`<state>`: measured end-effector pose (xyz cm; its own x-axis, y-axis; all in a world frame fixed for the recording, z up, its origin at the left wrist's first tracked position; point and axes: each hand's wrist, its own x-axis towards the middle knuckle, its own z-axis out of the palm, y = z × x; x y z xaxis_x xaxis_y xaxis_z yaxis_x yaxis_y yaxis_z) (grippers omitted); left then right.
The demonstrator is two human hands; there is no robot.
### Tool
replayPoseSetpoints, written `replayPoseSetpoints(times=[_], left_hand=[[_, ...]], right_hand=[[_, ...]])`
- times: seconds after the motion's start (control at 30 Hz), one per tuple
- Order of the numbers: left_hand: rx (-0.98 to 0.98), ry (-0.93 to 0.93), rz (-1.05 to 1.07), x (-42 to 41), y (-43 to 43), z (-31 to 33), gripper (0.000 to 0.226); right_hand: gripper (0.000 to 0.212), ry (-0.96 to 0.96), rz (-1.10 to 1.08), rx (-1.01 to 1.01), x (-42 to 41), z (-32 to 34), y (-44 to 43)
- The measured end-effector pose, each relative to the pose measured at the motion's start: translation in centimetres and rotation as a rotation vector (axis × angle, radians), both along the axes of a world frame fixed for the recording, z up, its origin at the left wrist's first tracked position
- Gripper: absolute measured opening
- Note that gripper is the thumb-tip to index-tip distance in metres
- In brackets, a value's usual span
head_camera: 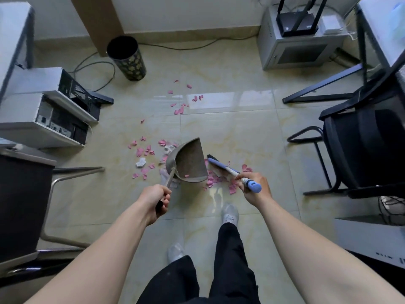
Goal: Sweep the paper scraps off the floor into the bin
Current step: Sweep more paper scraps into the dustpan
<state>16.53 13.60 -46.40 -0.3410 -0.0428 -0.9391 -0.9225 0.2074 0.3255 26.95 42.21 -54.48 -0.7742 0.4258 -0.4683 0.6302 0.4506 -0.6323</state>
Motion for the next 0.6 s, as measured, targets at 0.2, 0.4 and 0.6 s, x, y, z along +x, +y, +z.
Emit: replayPoseSetpoints(times=[0.2, 0.4, 0.6], left_hand=[[0.032, -0.054, -0.04, 3.5, -5.9, 0.7, 0.014], [0.048, -0.122, -0.028, 6.7, -9.6, 0.3, 0.015], [0.035, -0.191, -0.011, 8.4, -11.2, -0.5, 0.021]], right_hand=[[0.028, 0.03, -0.081, -0.014, 4.3, 0.8, -7.1], [0.025, 0.163, -0.171, -0.038, 6.6, 3.1, -10.2], [0.036, 0.236, -0.207, -0.059, 9.2, 3.3, -10.3]])
